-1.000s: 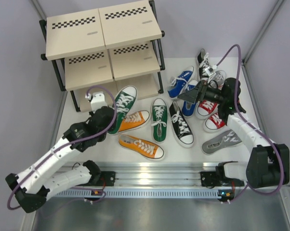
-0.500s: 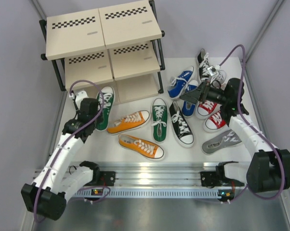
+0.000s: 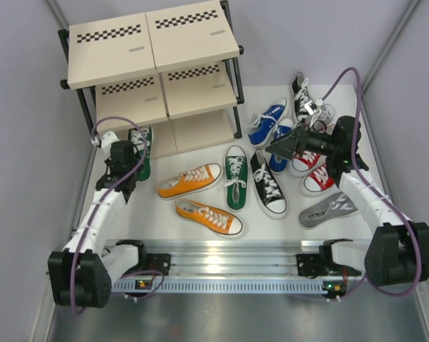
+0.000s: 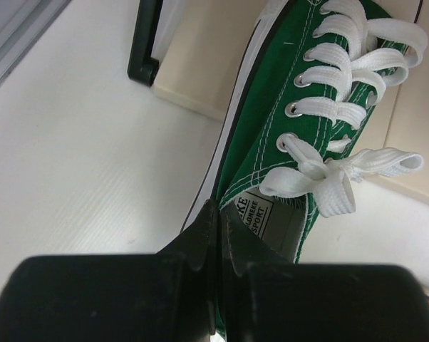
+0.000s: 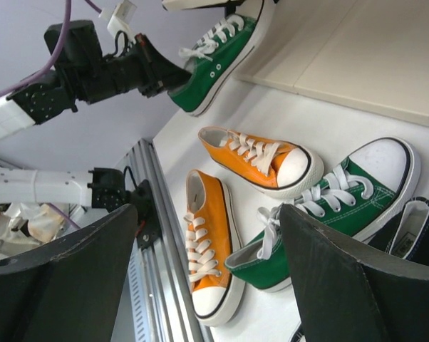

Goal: Place and organize the shoes onto the shoe shelf
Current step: Place the shoe at the shoe shelf.

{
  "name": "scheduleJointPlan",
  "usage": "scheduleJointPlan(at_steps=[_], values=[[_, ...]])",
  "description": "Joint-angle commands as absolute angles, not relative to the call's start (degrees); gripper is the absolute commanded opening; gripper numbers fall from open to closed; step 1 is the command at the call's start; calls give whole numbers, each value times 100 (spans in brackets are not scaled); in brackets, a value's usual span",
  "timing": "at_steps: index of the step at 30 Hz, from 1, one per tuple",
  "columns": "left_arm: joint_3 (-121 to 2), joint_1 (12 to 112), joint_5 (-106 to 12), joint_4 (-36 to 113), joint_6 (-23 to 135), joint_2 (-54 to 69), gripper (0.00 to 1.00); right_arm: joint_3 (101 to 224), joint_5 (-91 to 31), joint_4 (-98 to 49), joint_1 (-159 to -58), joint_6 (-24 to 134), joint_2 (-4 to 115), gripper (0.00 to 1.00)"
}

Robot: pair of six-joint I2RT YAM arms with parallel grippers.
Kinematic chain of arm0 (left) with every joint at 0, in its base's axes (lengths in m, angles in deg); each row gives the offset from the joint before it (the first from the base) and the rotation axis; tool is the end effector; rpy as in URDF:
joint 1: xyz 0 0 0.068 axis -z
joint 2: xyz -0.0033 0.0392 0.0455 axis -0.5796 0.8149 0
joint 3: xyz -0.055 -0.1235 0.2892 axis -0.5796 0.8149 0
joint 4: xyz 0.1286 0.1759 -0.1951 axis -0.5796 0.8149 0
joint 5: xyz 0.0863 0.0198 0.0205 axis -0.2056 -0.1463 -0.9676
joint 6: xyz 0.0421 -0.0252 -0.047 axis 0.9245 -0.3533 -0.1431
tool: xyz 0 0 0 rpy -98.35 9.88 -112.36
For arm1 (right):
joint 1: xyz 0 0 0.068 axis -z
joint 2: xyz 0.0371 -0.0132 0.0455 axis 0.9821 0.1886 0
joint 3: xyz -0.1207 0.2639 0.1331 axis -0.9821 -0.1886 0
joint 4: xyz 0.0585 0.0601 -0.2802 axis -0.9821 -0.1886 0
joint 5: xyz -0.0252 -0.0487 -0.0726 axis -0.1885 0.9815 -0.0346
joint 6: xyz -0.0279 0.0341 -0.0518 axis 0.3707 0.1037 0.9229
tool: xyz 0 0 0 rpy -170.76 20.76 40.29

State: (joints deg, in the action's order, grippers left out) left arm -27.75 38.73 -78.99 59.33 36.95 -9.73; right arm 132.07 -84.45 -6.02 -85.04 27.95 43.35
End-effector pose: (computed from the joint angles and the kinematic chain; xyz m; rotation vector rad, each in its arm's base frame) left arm 0.2398 0.0080 0.2761 -0.7285 2.0219 0.1079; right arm 0.2783 0.0773 0.3403 -0.4590 1.7570 1.3932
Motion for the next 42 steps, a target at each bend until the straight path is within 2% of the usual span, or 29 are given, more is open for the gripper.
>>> scheduleJointPlan(at_steps=[1,6,15,21,37,39,41,42], values=[[-2693,3586,-7744,4339,3766,-902,0,13427,-8645,-745,-8449,3287,4171,82],[-2429,2945,-7260,3574,3739,-673,0,13410,-8751,-920,-8449,3621,4127,82],[-2376,2795,-7233,2625,3652,65,0,13559,-8865,-1720,-8458,4711,4109,82],[-2560,2751,-7163,2194,3722,619,0,13796,-8892,-2906,-8458,5774,4056,82],[-3421,2663,-6996,1903,3660,1744,0,13840,-8777,-3311,-8458,6056,3977,82],[-3448,2663,-6996,1903,3617,1779,4,13841,-8777,-3329,-8458,6074,3960,82],[-3448,2663,-6996,1912,3599,1797,13,13841,-8769,-3355,-8449,6074,3968,82],[-3448,2663,-6996,1921,3590,1788,23,13849,-8760,-3364,-8458,6083,3960,82]])
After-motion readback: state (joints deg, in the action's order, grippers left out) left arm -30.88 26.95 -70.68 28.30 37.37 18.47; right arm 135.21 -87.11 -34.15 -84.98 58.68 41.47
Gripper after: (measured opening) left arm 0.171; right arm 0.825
